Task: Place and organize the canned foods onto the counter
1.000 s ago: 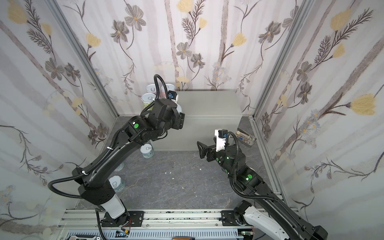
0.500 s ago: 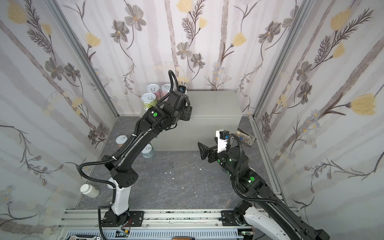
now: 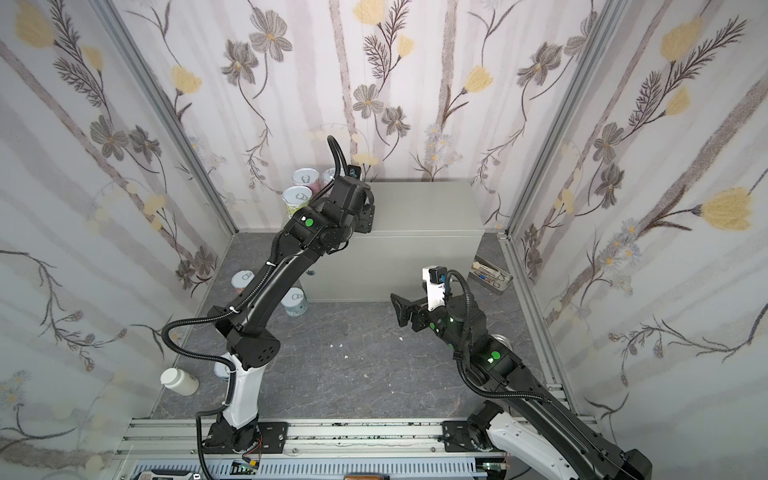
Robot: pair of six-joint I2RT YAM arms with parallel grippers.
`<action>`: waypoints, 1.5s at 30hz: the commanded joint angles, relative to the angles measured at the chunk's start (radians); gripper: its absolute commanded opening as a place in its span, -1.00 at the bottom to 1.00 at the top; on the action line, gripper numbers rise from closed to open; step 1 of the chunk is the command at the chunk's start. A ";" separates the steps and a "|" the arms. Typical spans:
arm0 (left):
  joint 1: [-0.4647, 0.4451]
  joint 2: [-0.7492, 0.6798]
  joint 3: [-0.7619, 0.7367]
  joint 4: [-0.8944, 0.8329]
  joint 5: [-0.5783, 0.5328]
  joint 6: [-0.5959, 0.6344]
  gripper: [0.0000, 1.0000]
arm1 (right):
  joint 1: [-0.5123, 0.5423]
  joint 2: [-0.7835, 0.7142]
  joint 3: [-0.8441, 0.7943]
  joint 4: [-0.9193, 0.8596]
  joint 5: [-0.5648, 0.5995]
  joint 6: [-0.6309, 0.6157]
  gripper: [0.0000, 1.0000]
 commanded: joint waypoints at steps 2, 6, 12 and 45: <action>0.007 -0.020 -0.021 0.029 -0.064 -0.031 0.32 | -0.001 0.005 -0.002 0.044 -0.023 0.006 0.99; 0.028 -0.021 -0.033 0.023 -0.063 -0.051 0.34 | 0.000 -0.009 -0.015 0.050 -0.028 0.013 0.99; 0.048 -0.026 -0.052 0.015 -0.075 -0.067 0.37 | -0.001 -0.014 -0.024 0.046 -0.024 0.014 0.99; 0.019 -0.047 0.070 0.093 -0.108 0.022 1.00 | 0.002 -0.012 0.002 0.036 -0.061 0.000 0.99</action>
